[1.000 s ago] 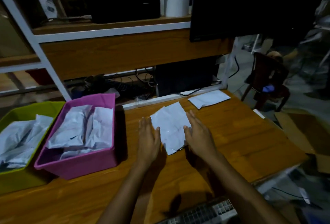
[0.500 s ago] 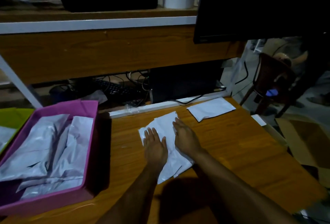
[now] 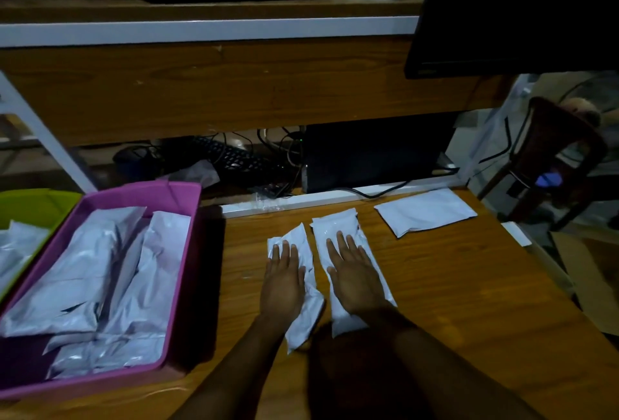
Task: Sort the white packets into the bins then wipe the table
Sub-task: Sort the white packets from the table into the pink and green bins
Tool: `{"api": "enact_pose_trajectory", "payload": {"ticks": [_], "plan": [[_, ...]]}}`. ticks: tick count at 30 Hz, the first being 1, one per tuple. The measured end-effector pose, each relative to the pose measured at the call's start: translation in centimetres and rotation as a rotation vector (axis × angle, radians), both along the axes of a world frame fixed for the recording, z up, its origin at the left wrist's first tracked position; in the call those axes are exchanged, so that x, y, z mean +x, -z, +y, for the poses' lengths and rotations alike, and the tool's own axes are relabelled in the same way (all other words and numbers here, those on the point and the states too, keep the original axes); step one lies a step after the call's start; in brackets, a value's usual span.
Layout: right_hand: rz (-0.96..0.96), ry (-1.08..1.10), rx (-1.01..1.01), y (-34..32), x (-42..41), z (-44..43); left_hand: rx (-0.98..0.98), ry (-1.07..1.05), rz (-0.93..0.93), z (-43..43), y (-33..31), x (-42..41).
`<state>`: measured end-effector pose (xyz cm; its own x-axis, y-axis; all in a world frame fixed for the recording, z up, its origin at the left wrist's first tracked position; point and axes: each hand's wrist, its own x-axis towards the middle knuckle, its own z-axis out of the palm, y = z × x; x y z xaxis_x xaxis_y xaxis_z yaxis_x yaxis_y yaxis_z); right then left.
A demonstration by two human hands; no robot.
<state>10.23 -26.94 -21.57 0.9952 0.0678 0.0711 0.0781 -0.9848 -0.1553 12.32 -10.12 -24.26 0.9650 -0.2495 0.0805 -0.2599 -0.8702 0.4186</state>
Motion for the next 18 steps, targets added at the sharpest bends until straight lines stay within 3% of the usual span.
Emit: {"api": "enact_pose_trajectory", "payload": {"ticks": [7, 11, 18], "plan": [[0.027, -0.057, 0.09, -2.0, -0.7, -0.3, -0.19, 0.031, -0.036, 1.7, -1.5, -0.7], [-0.115, -0.024, 0.198, -4.5, -2.6, 0.1, -0.324, 0.041, -0.124, 2.5, -4.7, -2.5], [-0.374, 0.084, 0.383, -8.7, -8.9, 1.9, -0.39, 0.073, -0.325, 4.0, -10.0, -8.3]]}}
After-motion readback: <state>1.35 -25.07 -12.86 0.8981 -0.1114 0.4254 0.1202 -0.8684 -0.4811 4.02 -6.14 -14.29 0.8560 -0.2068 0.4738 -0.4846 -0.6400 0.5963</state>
